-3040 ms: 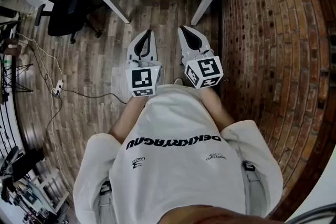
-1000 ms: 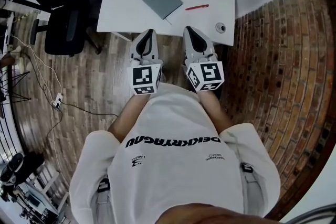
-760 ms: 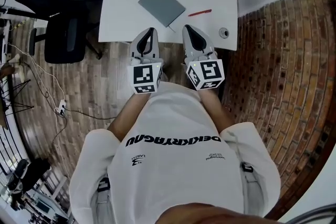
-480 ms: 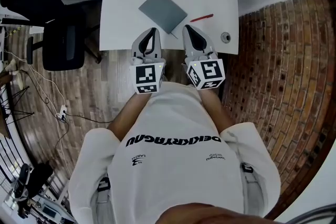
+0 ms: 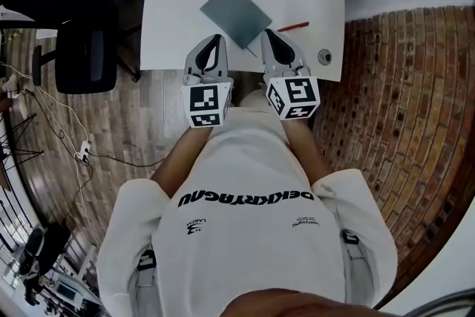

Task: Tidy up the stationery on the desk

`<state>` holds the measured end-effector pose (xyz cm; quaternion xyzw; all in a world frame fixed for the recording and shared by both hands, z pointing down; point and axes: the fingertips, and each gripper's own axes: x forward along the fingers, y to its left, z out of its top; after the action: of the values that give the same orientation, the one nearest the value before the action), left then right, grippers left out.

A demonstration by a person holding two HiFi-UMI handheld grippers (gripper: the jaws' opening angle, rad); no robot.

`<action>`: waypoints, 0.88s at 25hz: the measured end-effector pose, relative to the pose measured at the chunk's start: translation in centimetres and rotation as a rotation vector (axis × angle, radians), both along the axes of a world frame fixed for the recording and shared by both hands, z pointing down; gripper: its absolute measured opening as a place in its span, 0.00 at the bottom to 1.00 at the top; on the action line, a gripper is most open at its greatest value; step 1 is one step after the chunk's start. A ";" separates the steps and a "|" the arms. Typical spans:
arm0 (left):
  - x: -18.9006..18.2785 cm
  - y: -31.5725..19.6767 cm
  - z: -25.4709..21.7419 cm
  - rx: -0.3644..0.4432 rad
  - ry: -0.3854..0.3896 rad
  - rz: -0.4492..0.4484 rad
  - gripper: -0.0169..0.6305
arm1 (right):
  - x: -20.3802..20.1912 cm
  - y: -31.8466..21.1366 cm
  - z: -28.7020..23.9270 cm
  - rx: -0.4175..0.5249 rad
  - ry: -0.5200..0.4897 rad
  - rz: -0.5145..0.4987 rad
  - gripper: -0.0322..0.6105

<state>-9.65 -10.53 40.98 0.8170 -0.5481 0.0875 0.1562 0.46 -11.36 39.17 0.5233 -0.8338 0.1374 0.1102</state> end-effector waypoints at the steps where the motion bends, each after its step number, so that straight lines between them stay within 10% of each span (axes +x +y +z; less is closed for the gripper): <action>1: 0.1 -0.2 0.5 -0.016 0.002 -0.007 0.02 | 0.3 -0.2 0.5 -0.017 0.014 0.001 0.05; 22: 3.4 -3.8 12.4 -0.358 0.125 -0.154 0.11 | 1.2 -7.1 11.5 -0.221 0.056 -0.195 0.14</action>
<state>-6.24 -14.35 53.34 0.7358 -0.5740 0.1205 0.3386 1.63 -18.49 50.66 0.4282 -0.8570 0.2024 0.2030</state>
